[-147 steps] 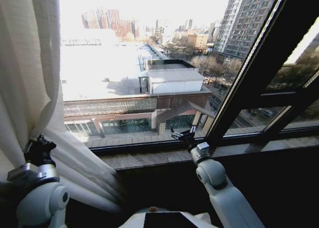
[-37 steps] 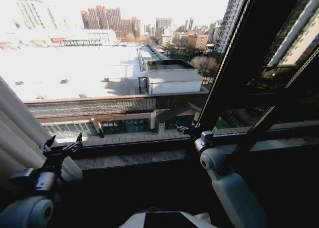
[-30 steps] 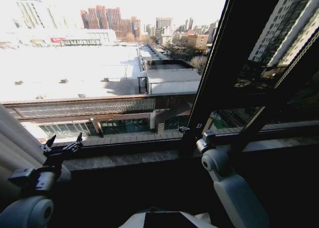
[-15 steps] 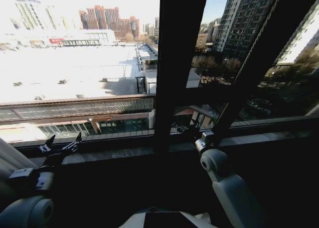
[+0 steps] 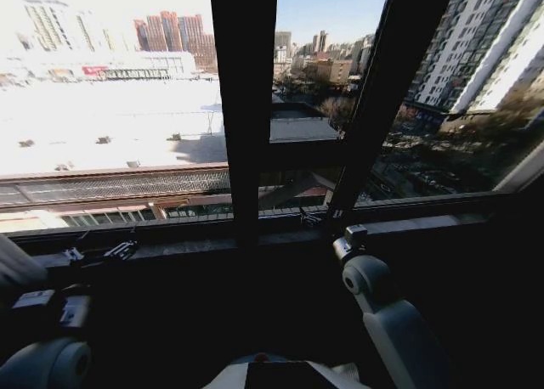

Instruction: Open the curtains by pulling them apart, changing their state from closed to fully open.

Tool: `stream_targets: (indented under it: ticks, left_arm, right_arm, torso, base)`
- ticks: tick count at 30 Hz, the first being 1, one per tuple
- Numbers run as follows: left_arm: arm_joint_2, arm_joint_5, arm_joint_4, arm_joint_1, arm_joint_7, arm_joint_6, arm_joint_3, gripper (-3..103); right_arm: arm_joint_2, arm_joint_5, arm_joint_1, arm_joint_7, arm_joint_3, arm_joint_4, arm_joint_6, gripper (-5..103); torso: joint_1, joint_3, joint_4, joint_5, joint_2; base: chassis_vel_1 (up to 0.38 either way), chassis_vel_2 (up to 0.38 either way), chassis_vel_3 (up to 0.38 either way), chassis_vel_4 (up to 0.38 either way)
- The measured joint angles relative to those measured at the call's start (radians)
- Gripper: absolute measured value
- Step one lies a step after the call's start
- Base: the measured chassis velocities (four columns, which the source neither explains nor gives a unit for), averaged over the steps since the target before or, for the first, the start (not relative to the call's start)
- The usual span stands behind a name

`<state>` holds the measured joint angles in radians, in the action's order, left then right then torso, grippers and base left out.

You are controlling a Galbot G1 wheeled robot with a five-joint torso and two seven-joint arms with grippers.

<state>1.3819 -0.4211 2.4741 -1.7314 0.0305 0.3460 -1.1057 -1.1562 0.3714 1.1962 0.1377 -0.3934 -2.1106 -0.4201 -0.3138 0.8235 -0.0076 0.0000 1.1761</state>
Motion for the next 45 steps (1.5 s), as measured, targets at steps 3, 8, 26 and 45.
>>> stream_targets:
  ticks: [3,8,26,45]
  left_arm:
    - [0.003,0.0,0.001,0.002,0.0,0.0,-0.002,100]
    - [0.007,0.003,0.002,0.001,0.0,-0.001,0.0,100]
    - [-0.004,0.005,-0.019,-0.004,0.002,-0.034,0.004,100]
    - [-0.012,0.002,-0.037,-0.003,0.002,-0.056,0.004,100]
  right_arm:
    - [0.0,0.0,-0.002,0.0,-0.001,0.0,0.001,100]
    - [-0.002,0.0,-0.002,0.0,-0.004,0.0,0.002,100]
    - [-0.029,-0.022,0.017,0.0,-0.011,-0.014,0.005,100]
    - [-0.045,-0.032,0.02,-0.001,-0.004,-0.017,0.006,100]
  torso:
    - [0.0,0.0,0.0,0.0,0.0]
    - [0.0,0.0,0.0,0.001,0.0]
    - [0.0,0.0,0.0,0.001,0.0]
    - [0.0,0.0,-0.0001,-0.0001,0.0]
  base:
    - [-0.071,-0.386,0.06,0.358]
    - [-0.066,-0.372,0.097,0.4]
    - [-0.083,-0.388,0.089,0.395]
    - [-0.096,-0.39,0.095,0.391]
